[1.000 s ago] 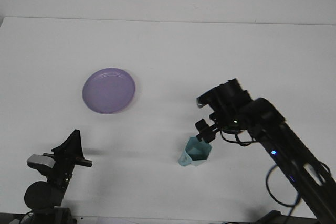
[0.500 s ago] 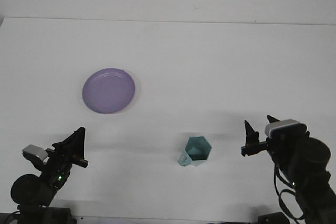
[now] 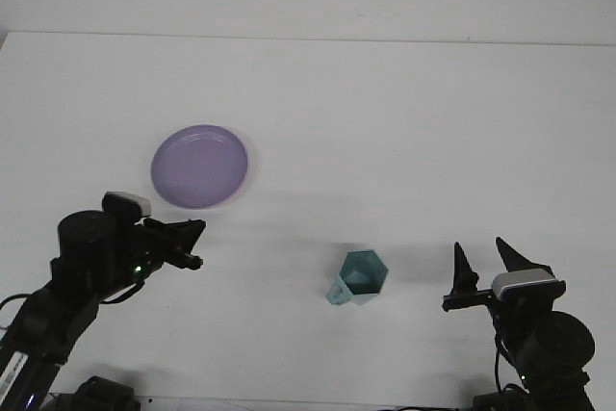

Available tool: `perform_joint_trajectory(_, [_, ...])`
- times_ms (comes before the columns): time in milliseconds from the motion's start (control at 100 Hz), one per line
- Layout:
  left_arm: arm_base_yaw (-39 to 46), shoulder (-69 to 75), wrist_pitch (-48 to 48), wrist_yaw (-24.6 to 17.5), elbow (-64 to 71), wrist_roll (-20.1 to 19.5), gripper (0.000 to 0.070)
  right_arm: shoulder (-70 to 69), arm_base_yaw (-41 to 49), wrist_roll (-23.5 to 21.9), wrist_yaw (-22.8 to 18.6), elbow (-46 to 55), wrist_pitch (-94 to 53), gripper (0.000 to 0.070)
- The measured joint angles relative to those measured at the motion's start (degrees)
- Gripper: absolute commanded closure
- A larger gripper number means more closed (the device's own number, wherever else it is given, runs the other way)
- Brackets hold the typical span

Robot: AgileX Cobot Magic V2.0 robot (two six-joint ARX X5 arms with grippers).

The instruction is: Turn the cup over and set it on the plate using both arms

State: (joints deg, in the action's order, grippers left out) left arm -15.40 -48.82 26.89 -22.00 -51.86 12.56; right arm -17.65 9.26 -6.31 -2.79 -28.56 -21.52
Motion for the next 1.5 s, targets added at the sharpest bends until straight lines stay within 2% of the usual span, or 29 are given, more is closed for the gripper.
perform_joint_trajectory(60, [-2.7,-4.0,1.4,0.0,-2.5,-0.8,0.0677,-0.1,0.0,0.0,0.0,0.0,-0.3,0.0229])
perform_joint_trajectory(110, [-5.0,-7.3,2.3,0.0,-4.4,-1.4,0.0621,-0.2,0.0,0.0,0.0,0.0,-0.4,0.0229])
perform_joint_trajectory(150, [-6.9,-10.0,3.5,0.0,-6.1,-1.7,0.0523,-0.2,0.0,0.0,0.0,0.0,-0.4,0.0229])
perform_joint_trajectory(240, [-11.2,-16.2,6.4,-0.1,-9.8,-2.2,0.0236,-0.2,0.0,0.0,0.0,0.0,-0.4,0.0229])
perform_joint_trajectory(280, [-13.0,-18.9,7.6,-0.1,-11.5,-2.4,0.0161,-0.2,0.0,0.0,0.0,0.0,-0.4,0.0229])
perform_joint_trajectory(310, [-14.2,-21.0,8.5,-0.1,-12.9,-2.6,0.0142,-0.2,0.0,0.0,0.0,0.0,-0.4,0.0229])
perform_joint_trajectory(520, [-21.7,-35.0,16.1,-0.1,-25.2,-2.8,0.0157,-0.2,0.0,0.0,0.0,0.0,0.0,0.0229])
perform_joint_trajectory(770, [-28.4,-46.5,18.2,-0.1,-36.6,-2.8,0.0158,-0.2,0.0,-0.1,0.0,0.0,0.0,0.0229])
perform_joint_trajectory(930, [-30.9,-51.8,18.1,0.0,-39.1,-2.8,0.0158,-0.2,0.0,-0.2,0.0,0.0,0.0,0.0229])
perform_joint_trajectory(1070, [-32.3,-55.5,17.1,2.4,-39.3,-2.8,0.0157,-0.2,0.0,-0.2,-0.1,0.0,0.0,0.0229])
perform_joint_trajectory(1260, [-33.5,-60.1,14.1,2.6,-39.3,-2.8,0.0167,-0.2,0.0,-0.2,-0.2,0.0,0.0,0.0229])
perform_joint_trajectory(1290, [-33.7,-60.8,13.6,2.6,-39.3,-2.8,0.0192,-0.2,0.0,-0.2,-0.2,0.0,0.0,0.0229])
perform_joint_trajectory(1330, [-33.9,-61.4,13.3,2.6,-39.3,-2.8,0.0273,-0.2,0.0,-0.2,-0.2,0.0,0.0,0.0229])
perform_joint_trajectory(1370, [-34.0,-61.9,13.2,2.6,-39.3,-2.8,0.0398,-0.2,0.0,-0.2,-0.2,0.0,0.0,0.0229])
perform_joint_trajectory(1450, [-34.1,-62.2,12.9,2.6,-39.3,-3.2,0.0690,-0.2,0.0,-0.2,-0.2,0.0,0.0,0.0229])
perform_joint_trajectory(1500, [-34.2,-62.2,12.2,2.6,-39.3,-3.7,0.0687,-0.2,0.0,-0.2,-0.2,0.0,0.0,0.0229])
